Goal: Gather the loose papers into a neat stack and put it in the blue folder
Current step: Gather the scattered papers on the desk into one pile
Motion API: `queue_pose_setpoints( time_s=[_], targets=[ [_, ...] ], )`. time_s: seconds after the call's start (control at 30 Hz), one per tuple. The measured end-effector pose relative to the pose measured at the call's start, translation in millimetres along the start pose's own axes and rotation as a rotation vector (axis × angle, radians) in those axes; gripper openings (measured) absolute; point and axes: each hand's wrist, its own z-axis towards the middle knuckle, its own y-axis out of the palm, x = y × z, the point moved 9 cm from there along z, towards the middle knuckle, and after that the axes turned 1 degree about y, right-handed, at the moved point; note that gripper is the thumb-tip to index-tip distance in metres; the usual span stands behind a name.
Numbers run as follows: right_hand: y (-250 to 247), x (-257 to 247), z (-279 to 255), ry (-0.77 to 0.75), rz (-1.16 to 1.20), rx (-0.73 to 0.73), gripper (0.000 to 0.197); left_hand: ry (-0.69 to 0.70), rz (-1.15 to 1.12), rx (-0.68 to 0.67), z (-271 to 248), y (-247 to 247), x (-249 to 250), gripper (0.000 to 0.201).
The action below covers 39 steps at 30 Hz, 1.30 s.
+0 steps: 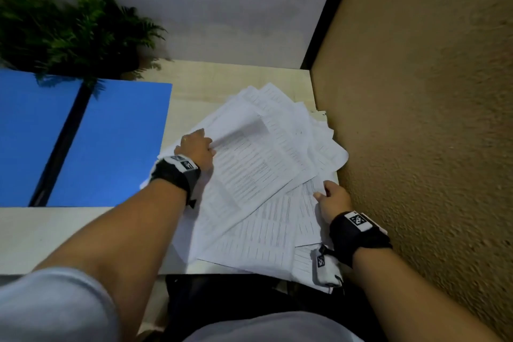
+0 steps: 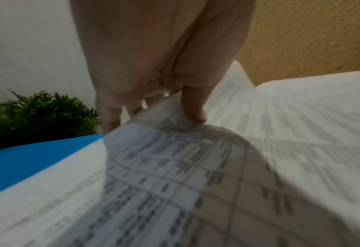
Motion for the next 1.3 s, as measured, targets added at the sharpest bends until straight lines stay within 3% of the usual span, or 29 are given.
queue_pose_setpoints(
  time_s=[0.07, 0.13, 0.2, 0.3, 0.37, 0.47, 0.53, 0.57, 0.63, 0.67, 0.77, 0.83, 0.9, 1.0, 1.1, 1.2, 1.23, 1.3],
  targets=[
    [-3, 2, 1, 0.005, 0.035, -0.014, 0.015, 0.078, 0.064, -0.109, 11, 6, 6, 0.016],
    [-6, 3, 1, 0.031, 0.032, -0.023, 0.03, 0.118, 0.087, -0.141, 15, 11, 8, 0.031],
    [-7, 3, 2, 0.055, 0.029, -0.029, 0.04, 0.127, 0.11, -0.171, 14, 18, 8, 0.033],
    [3, 5, 1, 0.068, 0.114, -0.057, 0.025, 0.093, 0.078, -0.233, 9, 29, 6, 0.018],
    [12, 6, 1, 0.051, 0.198, -0.061, 0.009, 0.015, 0.015, -0.216, 5, 31, -1, 0.047],
    [15, 6, 4, 0.048, 0.221, -0.017, 0.015, -0.04, -0.095, -0.182, -10, 38, -7, 0.068],
    [14, 5, 3, 0.078, 0.176, 0.007, 0.023, -0.057, -0.166, -0.255, -28, 51, -7, 0.087],
    [15, 5, 3, 0.08, 0.184, 0.017, 0.022, -0.067, -0.205, -0.289, -37, 58, -7, 0.082],
    [18, 3, 0, 0.078, 0.209, 0.033, 0.016, -0.106, -0.353, -0.259, -46, 64, -13, 0.04],
    [16, 3, 0, 0.083, 0.226, 0.053, 0.015, -0.16, -0.458, -0.21, -49, 65, -20, 0.031],
    [15, 9, 4, 0.132, 0.182, 0.061, 0.009, -0.301, -0.652, -0.096, -58, 65, -45, 0.046],
    [25, 16, 6, 0.191, 0.234, -0.001, 0.009, -0.353, -0.685, -0.112, -65, 75, -52, 0.056],
    [42, 11, 3, 0.17, 0.259, -0.09, 0.024, -0.367, -0.715, -0.127, -70, 89, -54, 0.057],
    [50, -7, -8, 0.071, 0.376, -0.072, 0.027, -0.384, -0.806, -0.137, -72, 111, -57, 0.053],
    [58, -21, -15, -0.001, 0.335, -0.111, 0.05, -0.354, -0.859, -0.164, -85, 105, -37, 0.05],
    [68, -28, -12, -0.04, 0.258, -0.207, 0.051, -0.35, -0.915, -0.151, -95, 96, -29, 0.083],
    [70, -32, -11, -0.067, 0.24, -0.253, 0.049, -0.358, -0.919, -0.111, -96, 92, -32, 0.085],
    [68, -41, -7, -0.11, 0.241, -0.321, 0.037, -0.397, -0.92, 0.013, -100, 72, -44, 0.062]
  ],
)
